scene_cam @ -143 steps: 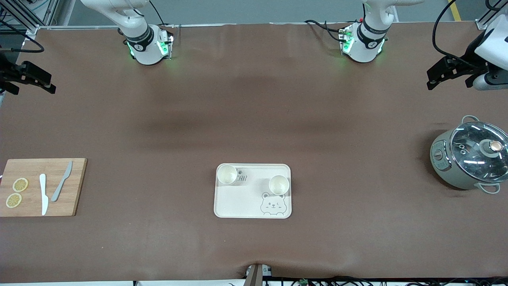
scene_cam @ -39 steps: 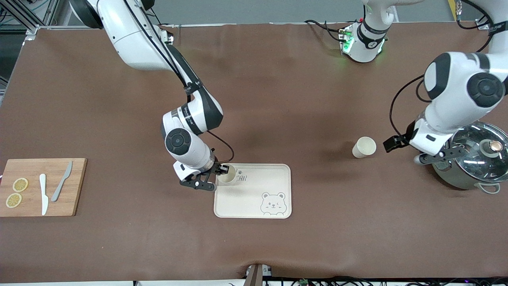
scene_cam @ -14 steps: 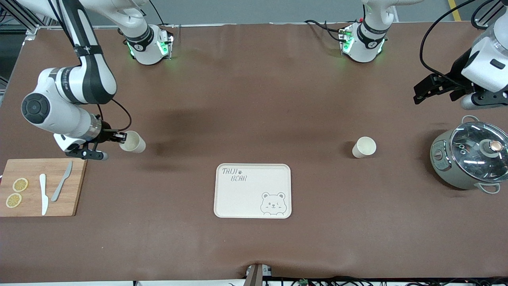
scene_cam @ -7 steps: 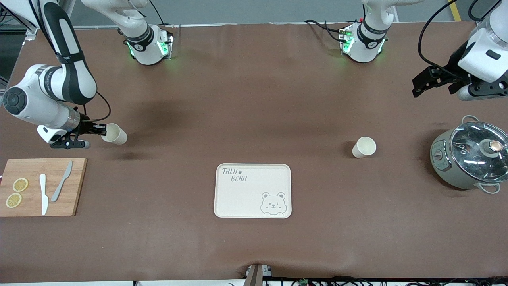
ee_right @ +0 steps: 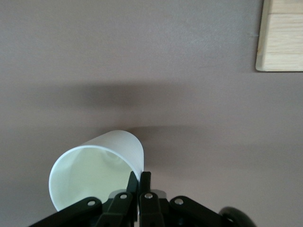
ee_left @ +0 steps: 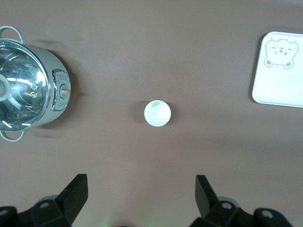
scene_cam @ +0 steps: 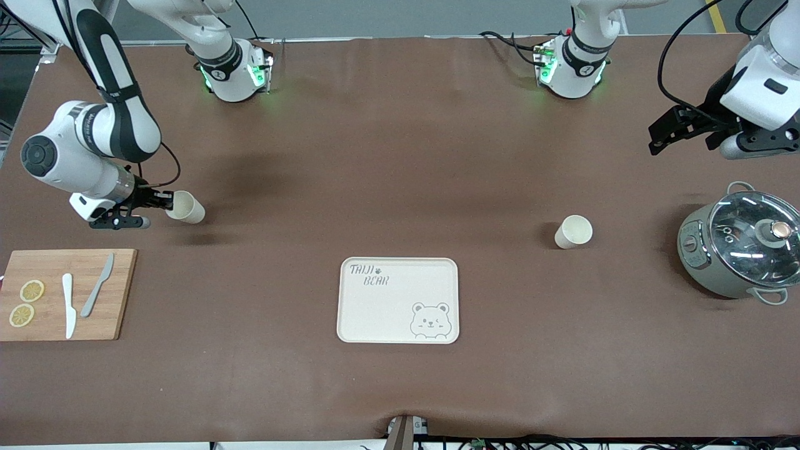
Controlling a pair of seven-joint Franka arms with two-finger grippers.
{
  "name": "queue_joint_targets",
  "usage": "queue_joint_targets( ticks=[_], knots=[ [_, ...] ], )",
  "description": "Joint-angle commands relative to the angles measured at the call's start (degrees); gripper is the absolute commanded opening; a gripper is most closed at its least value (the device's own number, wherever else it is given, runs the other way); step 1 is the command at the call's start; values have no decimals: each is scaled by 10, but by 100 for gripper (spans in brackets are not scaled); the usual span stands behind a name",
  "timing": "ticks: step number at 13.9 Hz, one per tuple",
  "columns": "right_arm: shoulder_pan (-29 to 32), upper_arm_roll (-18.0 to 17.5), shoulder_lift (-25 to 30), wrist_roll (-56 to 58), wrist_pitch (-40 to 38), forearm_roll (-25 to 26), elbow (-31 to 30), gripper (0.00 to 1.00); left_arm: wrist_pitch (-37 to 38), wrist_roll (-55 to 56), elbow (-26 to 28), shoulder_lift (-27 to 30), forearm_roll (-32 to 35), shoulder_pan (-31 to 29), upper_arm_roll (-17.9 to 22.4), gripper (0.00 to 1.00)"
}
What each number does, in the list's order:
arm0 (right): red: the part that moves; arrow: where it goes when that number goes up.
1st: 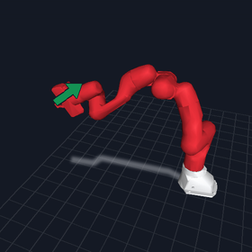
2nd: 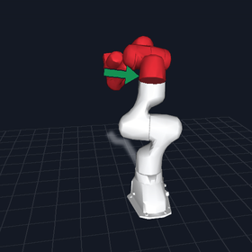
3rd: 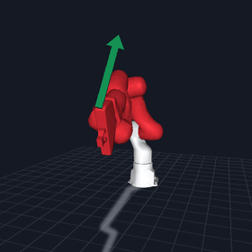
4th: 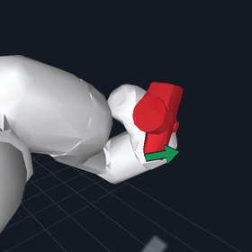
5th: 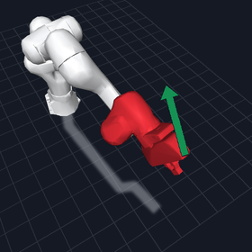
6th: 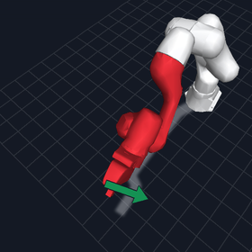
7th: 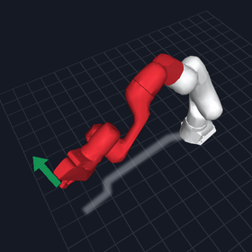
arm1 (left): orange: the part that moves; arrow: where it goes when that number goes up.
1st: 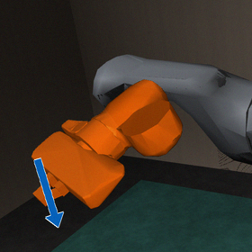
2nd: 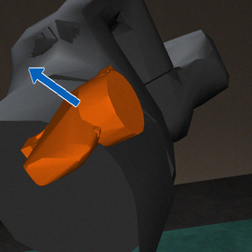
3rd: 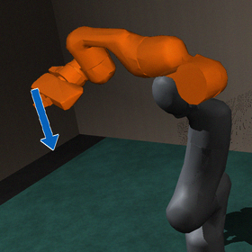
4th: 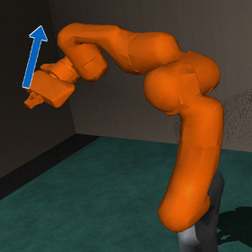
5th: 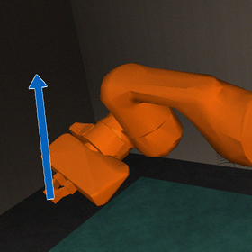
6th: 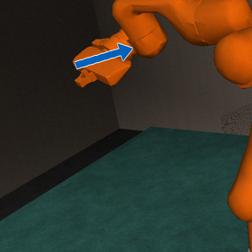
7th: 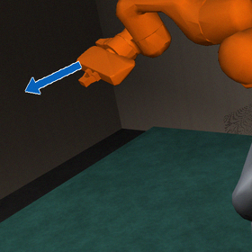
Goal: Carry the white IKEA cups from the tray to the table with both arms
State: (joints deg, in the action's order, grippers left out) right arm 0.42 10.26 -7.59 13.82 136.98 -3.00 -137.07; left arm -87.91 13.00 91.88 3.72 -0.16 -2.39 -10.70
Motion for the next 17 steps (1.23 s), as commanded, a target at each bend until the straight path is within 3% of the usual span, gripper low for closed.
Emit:
queue_joint_targets(
  ticks=[1,4,5,6,10,13,17],
  knots=[
    [7,-4,-5,9,28,9,-21,0,-8,-11,6,0,-12,-6,-1,100],
    [11,-4,-24,9,51,9,-21,0,-7,-12,-3,-6,-11,-8,1,100],
    [11,-4,-23,9,46,9,-20,18,-7,-12,-6,-6,-10,-8,4,100],
    [10,-4,-23,9,45,9,-19,99,-5,-12,-8,-6,-9,-8,5,100],
    [12,-4,-15,7,-17,8,13,100,-2,-11,-8,-6,-6,-9,6,100],
    [13,-4,-8,8,-142,8,86,100,-2,-11,-7,-6,-5,-9,6,100],
    [13,-4,-15,2,-300,6,231,100,-2,-12,-8,-8,-5,-9,6,100]
  ],
)
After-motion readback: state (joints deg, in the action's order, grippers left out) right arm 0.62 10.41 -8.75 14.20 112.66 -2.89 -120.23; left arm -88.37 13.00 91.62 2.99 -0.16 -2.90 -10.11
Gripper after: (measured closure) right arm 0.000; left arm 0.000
